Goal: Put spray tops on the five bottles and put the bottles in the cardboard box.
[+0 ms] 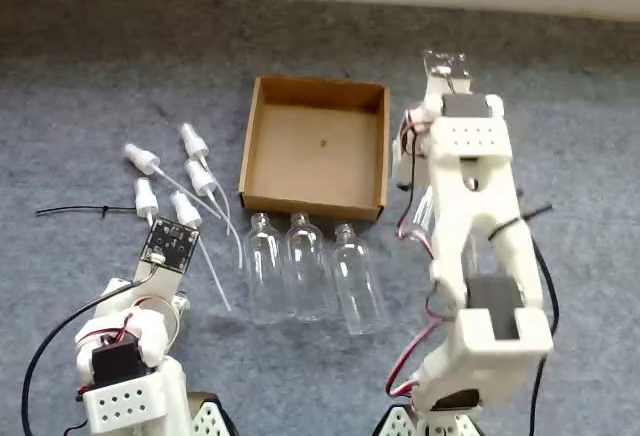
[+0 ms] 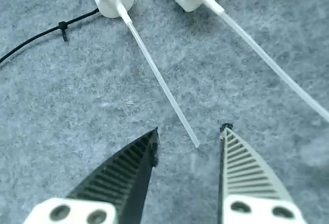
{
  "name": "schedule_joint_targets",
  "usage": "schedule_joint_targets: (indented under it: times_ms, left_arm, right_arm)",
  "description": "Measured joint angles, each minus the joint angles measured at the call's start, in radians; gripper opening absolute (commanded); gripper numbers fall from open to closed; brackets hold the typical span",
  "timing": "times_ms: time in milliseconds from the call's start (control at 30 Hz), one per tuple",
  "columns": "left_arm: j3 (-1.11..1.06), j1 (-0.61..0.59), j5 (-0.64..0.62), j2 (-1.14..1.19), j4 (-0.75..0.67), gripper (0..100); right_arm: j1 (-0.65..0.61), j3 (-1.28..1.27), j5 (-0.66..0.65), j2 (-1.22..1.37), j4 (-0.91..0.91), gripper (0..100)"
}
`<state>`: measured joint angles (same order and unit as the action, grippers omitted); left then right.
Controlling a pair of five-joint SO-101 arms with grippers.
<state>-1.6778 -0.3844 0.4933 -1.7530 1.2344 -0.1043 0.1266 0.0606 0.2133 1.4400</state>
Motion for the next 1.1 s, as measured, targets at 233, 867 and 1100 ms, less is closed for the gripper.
schedule_joint_targets:
  times_ms: [233, 867, 1100]
  left_arm:
    - [0.000, 0.000, 0.002, 0.000, 0.000, 19]
    - [0.000, 0.000, 0.002, 0.000, 0.000, 19]
    - [0.000, 0.000, 0.002, 0.000, 0.000, 19]
  right_arm:
    - [0.071, 0.359, 0.038, 0.298, 0.060, 29.4]
    - [0.095, 0.678, 0.032, 0.680, 0.150, 5.5]
    - [0.132, 0.700, -0.236, 0.683, 0.238, 1.6]
